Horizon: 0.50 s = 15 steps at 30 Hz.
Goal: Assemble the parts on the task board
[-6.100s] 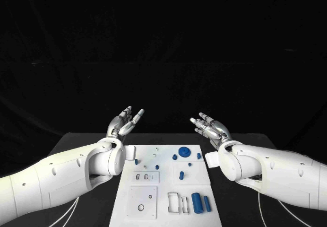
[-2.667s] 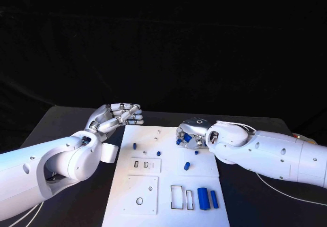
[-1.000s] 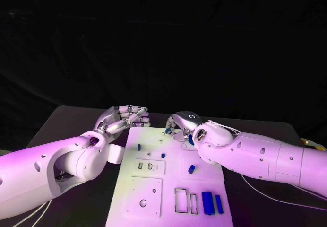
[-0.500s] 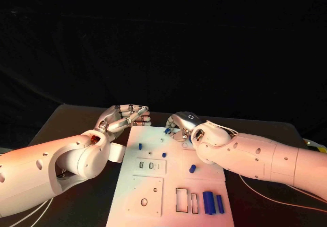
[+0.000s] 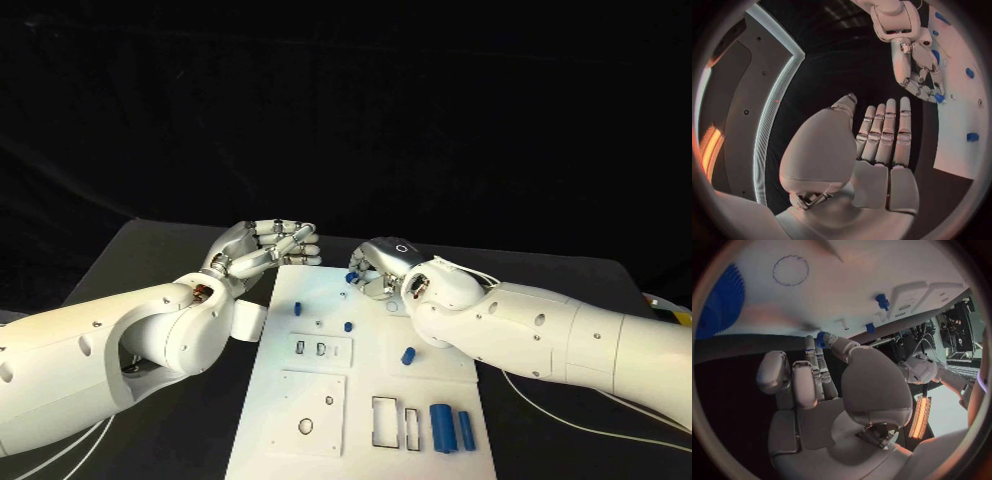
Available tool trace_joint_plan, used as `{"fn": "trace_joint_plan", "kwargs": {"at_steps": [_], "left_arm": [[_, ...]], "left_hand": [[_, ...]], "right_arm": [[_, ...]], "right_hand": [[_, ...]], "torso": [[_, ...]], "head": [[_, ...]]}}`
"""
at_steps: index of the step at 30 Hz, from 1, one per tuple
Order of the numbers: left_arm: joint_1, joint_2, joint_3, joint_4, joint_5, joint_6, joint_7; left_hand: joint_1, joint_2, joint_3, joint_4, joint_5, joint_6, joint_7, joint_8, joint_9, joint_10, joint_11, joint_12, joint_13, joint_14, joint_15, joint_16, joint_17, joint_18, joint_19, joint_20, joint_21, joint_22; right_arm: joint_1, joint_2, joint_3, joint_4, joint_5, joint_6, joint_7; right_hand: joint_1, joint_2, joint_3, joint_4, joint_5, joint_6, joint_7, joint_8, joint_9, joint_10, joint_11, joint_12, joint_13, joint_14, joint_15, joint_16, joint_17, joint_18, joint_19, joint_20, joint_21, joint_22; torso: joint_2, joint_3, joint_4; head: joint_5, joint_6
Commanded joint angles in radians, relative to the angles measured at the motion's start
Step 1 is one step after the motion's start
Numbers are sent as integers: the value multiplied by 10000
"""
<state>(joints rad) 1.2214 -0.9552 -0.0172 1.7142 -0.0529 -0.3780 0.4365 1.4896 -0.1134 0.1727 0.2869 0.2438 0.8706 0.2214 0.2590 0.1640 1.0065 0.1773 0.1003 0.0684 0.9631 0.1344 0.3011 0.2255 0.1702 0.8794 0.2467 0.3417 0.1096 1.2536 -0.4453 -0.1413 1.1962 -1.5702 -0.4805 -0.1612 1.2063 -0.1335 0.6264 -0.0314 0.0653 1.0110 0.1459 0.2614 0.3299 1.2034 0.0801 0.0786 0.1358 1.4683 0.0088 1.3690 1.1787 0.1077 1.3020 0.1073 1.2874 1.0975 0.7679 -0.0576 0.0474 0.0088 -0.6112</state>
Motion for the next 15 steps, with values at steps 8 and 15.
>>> {"fn": "trace_joint_plan", "kwargs": {"at_steps": [8,15], "left_arm": [[27,19,10,5,10,229,-2],[38,13,10,5,10,253,-28]], "left_hand": [[-95,-3,7,22,-77,-59,158,-19,7,5,72,-66,-6,-9,50,32,28,127,59,-8,38,-21],[-95,-3,7,22,-77,-59,158,-19,7,5,72,-66,-6,-9,50,32,28,127,59,-8,38,-21]], "right_arm": [[-64,101,-27,-71,-3,254,64],[-67,111,-31,-113,57,156,65]], "right_hand": [[-155,-144,-17,112,-29,-163,95,-28,2,-116,104,-99,-28,278,10,-20,-141,-85,-106,65,-43,-75],[-351,-587,-351,276,-63,-1141,444,-688,-178,-686,379,-132,-110,181,240,-114,-414,-31,-327,264,-252,-312]], "torso": [[7,3,-8],[-1,-8,-17]], "head": [[25,-10],[28,-9]]}}
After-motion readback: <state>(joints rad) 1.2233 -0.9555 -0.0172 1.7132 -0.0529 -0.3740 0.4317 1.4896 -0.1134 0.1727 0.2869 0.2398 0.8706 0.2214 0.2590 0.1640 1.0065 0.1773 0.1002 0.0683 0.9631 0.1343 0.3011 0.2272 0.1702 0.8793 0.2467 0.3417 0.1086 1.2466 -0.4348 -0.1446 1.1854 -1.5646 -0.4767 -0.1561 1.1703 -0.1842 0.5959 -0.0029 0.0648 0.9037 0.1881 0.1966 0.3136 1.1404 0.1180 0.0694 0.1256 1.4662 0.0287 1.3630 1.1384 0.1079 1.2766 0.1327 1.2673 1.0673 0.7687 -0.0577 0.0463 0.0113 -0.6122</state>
